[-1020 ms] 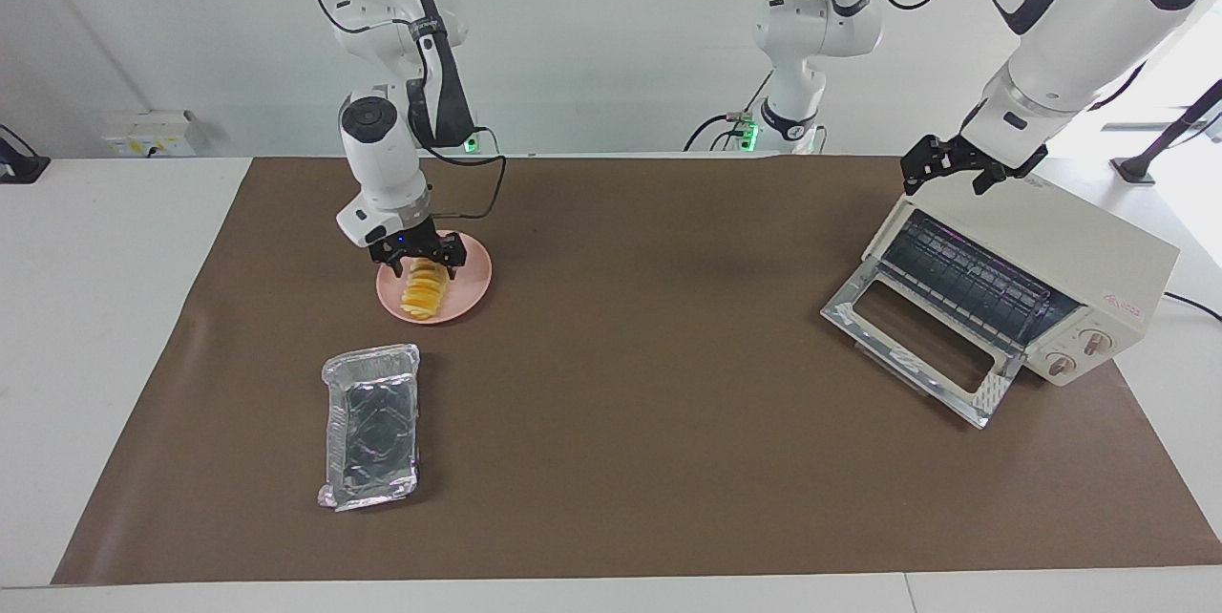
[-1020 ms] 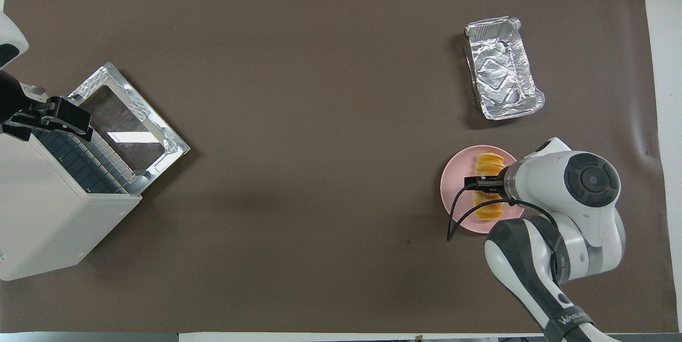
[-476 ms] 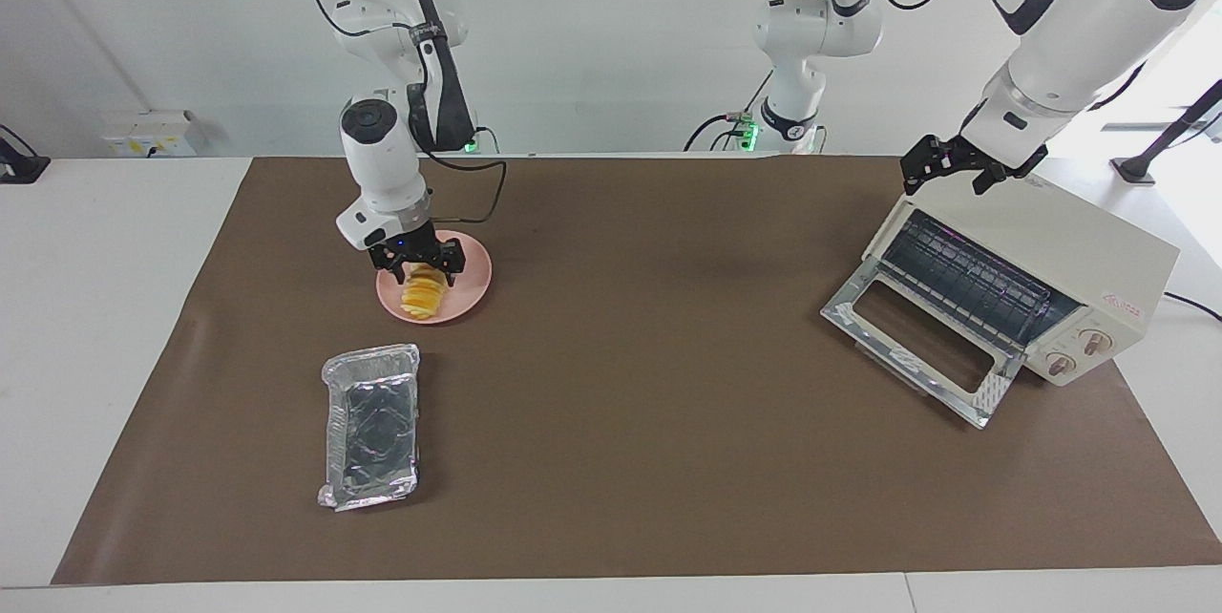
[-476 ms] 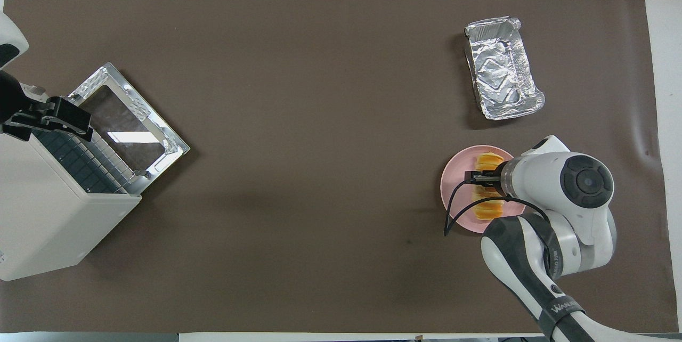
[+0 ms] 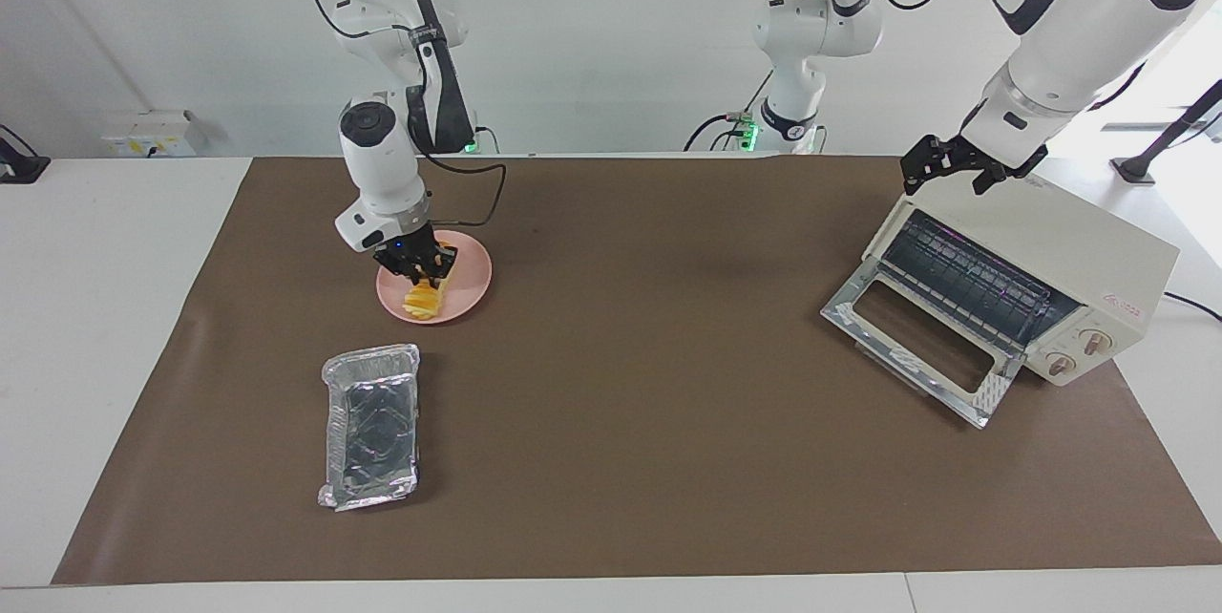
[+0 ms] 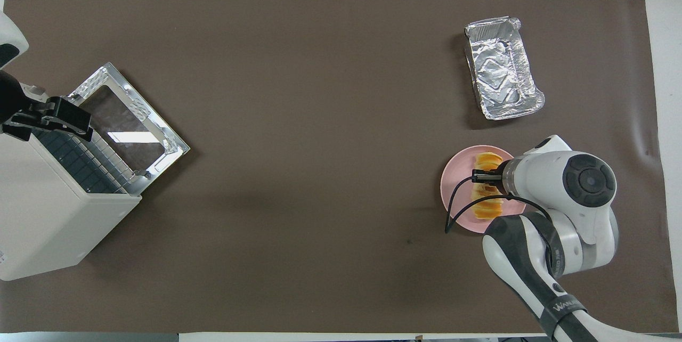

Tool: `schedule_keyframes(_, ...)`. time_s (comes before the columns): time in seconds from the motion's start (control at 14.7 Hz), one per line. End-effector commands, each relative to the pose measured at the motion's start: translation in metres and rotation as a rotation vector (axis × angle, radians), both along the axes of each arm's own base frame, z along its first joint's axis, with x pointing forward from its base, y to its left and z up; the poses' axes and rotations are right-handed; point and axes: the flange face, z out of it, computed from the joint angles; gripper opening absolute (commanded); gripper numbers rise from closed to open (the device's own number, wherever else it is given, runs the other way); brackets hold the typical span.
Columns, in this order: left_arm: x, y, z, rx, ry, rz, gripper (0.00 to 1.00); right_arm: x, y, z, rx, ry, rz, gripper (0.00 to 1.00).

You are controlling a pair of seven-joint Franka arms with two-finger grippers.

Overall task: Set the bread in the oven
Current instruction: 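Lift the bread with the right gripper and carry it to the foil dish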

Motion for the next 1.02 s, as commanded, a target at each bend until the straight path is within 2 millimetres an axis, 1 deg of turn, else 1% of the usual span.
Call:
schedule_keyframes(0.0,-0.007,0.004,0.001,0.020,-0.002,0.000,1.00,0.014,-0.002,0.009,0.007,-0.011,-0.013,0.00)
schedule_keyframes(0.07,-0.007,0.004,0.001,0.022,-0.002,0.000,1.00,0.021,-0.002,0.018,0.003,0.003,0.005,0.00)
schedule_keyframes(0.14,-0.007,0.004,0.001,0.022,-0.002,0.000,1.00,0.030,0.000,0.033,-0.001,0.021,0.018,0.00)
schedule_keyframes(0.27,-0.007,0.004,0.001,0.020,-0.002,0.000,1.00,0.056,0.003,0.070,-0.005,0.047,0.027,0.00)
schedule_keyframes(0.48,-0.007,0.004,0.001,0.020,-0.002,0.000,1.00,0.117,0.009,0.139,0.020,0.074,0.108,0.00)
schedule_keyframes(0.54,-0.007,0.004,0.001,0.020,-0.002,0.000,1.00,0.133,0.007,0.161,0.024,0.064,0.144,0.00)
schedule_keyframes(0.61,-0.007,0.004,0.001,0.020,-0.002,0.000,1.00,0.147,0.000,0.179,0.026,0.048,0.169,0.00)
schedule_keyframes(0.68,-0.007,0.004,0.001,0.020,-0.002,0.000,1.00,0.162,-0.008,0.187,0.028,0.040,0.194,0.00)
schedule_keyframes(0.75,-0.007,0.004,0.001,0.020,-0.002,0.000,1.00,0.178,-0.009,0.194,0.026,0.027,0.227,0.00)
schedule_keyframes(0.82,-0.007,0.004,0.001,0.022,-0.002,0.000,1.00,0.190,-0.009,0.192,0.026,0.032,0.245,0.00)
schedule_keyframes(0.88,-0.007,0.004,0.001,0.020,-0.002,0.000,1.00,0.197,-0.011,0.182,0.019,0.053,0.248,0.00)
schedule_keyframes(0.95,-0.007,0.004,0.001,0.022,-0.002,0.000,1.00,0.210,-0.012,0.174,0.021,0.052,0.252,0.00)
